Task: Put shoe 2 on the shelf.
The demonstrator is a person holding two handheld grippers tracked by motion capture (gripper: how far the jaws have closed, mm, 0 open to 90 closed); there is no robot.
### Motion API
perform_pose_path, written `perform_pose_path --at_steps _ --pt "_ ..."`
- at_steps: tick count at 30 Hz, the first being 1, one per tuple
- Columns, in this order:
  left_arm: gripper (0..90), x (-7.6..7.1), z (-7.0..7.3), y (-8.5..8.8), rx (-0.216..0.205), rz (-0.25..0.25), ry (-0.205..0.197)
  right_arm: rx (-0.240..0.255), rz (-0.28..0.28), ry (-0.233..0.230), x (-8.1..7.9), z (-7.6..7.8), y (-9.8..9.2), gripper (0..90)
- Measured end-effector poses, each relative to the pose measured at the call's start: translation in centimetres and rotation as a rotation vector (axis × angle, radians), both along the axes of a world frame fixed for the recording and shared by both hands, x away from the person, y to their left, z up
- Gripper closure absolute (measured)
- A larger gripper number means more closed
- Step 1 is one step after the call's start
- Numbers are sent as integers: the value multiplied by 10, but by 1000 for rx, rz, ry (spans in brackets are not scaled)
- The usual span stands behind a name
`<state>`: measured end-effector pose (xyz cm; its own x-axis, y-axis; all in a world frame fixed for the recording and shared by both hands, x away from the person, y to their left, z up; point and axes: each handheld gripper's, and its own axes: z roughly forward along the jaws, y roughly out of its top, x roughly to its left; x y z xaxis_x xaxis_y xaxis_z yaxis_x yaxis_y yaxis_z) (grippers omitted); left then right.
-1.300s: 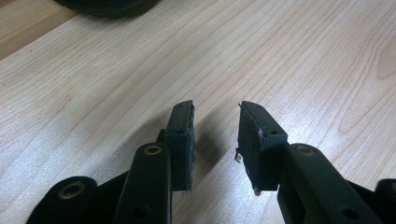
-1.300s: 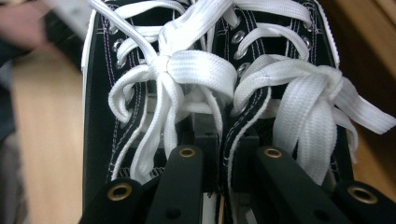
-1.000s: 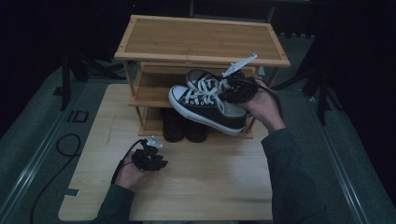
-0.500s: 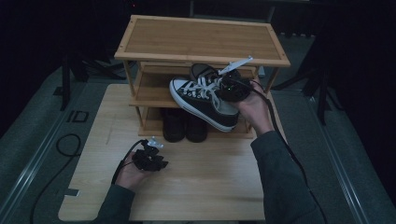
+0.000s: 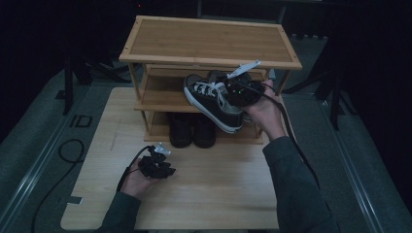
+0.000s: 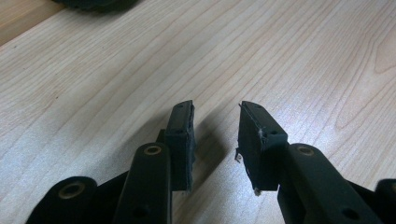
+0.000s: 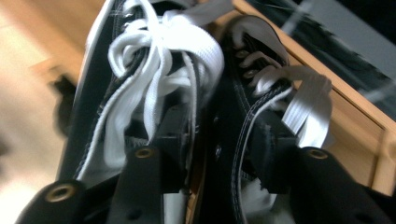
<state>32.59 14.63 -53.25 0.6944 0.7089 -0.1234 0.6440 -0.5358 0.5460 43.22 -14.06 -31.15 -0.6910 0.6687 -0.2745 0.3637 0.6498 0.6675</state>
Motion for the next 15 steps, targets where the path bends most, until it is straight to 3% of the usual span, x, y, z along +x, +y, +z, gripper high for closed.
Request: perform_pose_path --at_steps 2,4,11,15 --pt "661 0 0 -1 4 -6 2 -19 35 -13 0 3 -6 576" --pt "661 0 0 -1 3 -7 2 -2 78 -5 0 6 -13 556" --pt "656 0 1 -2 -4 -5 -2 115 214 9 -8 27 -35 602" --pt "649 0 4 0 -22 -7 2 89 239 41 -9 27 -39 599"
